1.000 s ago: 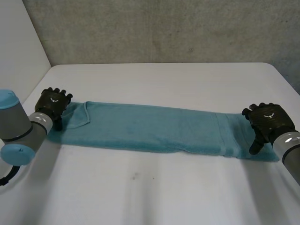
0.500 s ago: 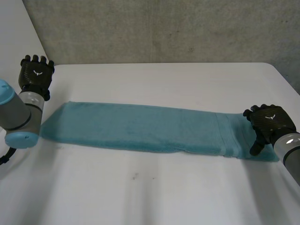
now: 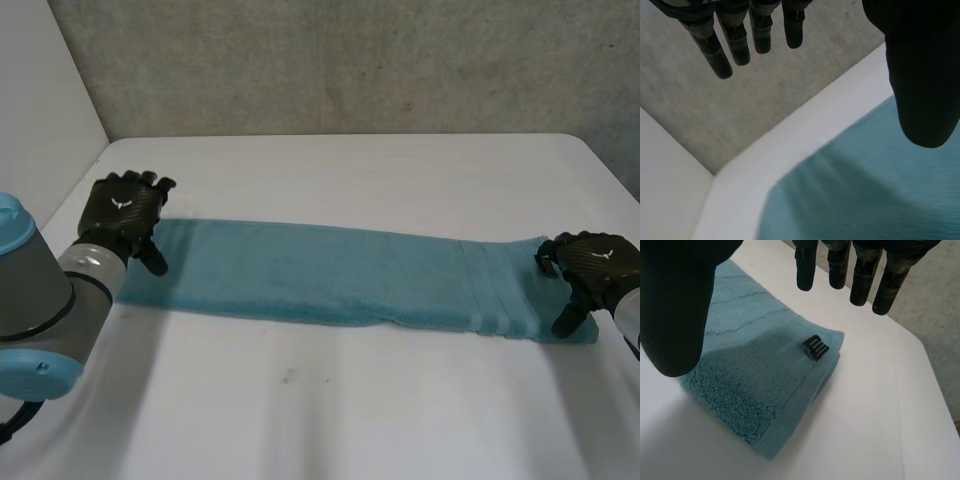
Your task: Fold the laundry
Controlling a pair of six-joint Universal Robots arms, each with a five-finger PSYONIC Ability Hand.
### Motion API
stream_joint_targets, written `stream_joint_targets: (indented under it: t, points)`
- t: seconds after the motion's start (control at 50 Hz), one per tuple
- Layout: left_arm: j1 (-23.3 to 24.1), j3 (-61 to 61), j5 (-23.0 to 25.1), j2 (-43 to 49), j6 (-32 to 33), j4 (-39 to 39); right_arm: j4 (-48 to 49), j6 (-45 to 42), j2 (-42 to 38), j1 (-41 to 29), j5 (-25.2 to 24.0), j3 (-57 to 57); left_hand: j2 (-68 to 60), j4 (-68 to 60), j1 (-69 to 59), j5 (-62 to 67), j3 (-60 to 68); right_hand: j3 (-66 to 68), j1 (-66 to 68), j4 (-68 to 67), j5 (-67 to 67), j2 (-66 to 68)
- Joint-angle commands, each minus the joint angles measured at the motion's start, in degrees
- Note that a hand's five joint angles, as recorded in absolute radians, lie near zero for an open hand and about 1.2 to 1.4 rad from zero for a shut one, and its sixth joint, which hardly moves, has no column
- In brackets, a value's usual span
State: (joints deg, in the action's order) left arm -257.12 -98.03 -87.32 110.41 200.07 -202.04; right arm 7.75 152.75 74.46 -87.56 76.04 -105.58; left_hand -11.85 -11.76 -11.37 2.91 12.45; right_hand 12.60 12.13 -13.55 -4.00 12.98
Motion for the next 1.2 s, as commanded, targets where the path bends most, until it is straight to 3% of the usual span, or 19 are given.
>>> stream_joint_targets:
  t: [0.02,0.26,0.42,0.48,0.52,0.56,0.7,0.8,0.92,1.02,1.08,1.12,1.18,1.2]
  points:
    - [0.0,0.3,0.0,0.1,-5.4,3.0,0.3,-0.3,-3.3,-0.2,0.0,0.3,1.8,1.7,1.3,-2.9,-2.4,7.9,8.4,-7.0,-6.5,7.5]
    - [-0.1,-0.8,-1.2,0.0,-5.7,2.7,0.5,-1.1,-5.9,-0.1,0.1,0.8,1.8,1.8,1.4,-2.9,-2.4,12.3,12.8,-11.3,-10.9,11.9]
    - [0.0,-1.2,-1.2,0.0,-5.7,2.7,0.6,-1.6,-8.0,0.0,0.1,1.9,1.8,1.8,1.4,-2.9,-2.4,23.7,24.2,-22.8,-22.3,23.3]
    - [0.0,-1.4,-1.2,-0.1,-5.7,2.7,0.8,-1.6,-8.7,0.6,0.0,2.3,1.8,1.8,1.4,-2.9,-2.4,35.2,35.6,-34.2,-33.8,34.8]
    - [0.0,-1.4,-1.2,-0.1,-5.7,2.7,2.0,-1.6,-9.1,1.8,0.0,2.5,1.8,1.8,1.4,-2.9,-2.4,62.6,63.1,-61.7,-61.2,62.2]
    - [0.0,-1.5,-1.2,-0.1,-5.7,2.7,2.9,-1.9,-9.2,2.2,0.1,2.5,1.8,1.8,1.4,-2.9,-2.4,67.4,67.8,-66.4,-66.0,67.0]
    - [0.0,-1.7,-1.2,-0.3,-5.7,2.7,6.1,-7.4,-9.3,4.8,2.0,3.6,1.8,1.8,1.4,-2.9,-2.4,67.4,67.9,-66.5,-66.0,67.0]
    - [-0.1,-2.0,-1.2,-0.6,-5.7,2.7,6.7,-16.4,-10.1,12.1,9.4,8.1,1.8,1.8,1.4,-2.9,-2.4,67.4,67.9,-66.5,-66.0,67.0]
    - [-0.4,-2.2,-1.3,-1.6,-5.7,2.7,7.0,-21.8,-9.9,14.6,12.8,11.0,1.8,1.8,1.4,-2.9,-2.4,67.4,67.9,-66.5,-66.0,67.0]
    - [-0.5,-2.3,-1.4,-2.6,-5.7,2.8,7.1,-21.9,-9.4,12.2,12.9,13.6,1.8,1.8,1.4,-2.9,-2.4,67.4,67.9,-66.5,-66.0,67.0]
    - [-0.5,-2.3,-1.4,-3.0,-5.7,2.8,7.0,-20.2,-8.1,6.9,13.1,15.7,1.8,1.8,1.4,-2.9,-2.4,67.4,67.9,-66.5,-66.0,67.0]
    - [-0.5,-2.4,-1.4,-3.2,-5.7,2.8,7.0,-18.6,-7.1,-1.3,12.9,18.5,1.8,1.8,1.4,-2.9,-2.4,67.4,67.9,-66.5,-66.0,67.0]
    - [-0.7,-2.6,-1.3,-3.4,-5.7,2.7,7.1,-18.3,-7.1,-5.9,12.9,20.1,1.8,1.8,1.4,-2.9,-2.4,67.4,67.9,-66.5,-66.0,67.0]
    - [-0.7,-2.6,-1.3,-3.4,-5.7,2.7,7.1,-18.0,-7.2,-10.6,12.8,21.8,1.8,1.8,1.4,-2.9,-2.4,67.4,67.9,-66.5,-66.0,67.0]
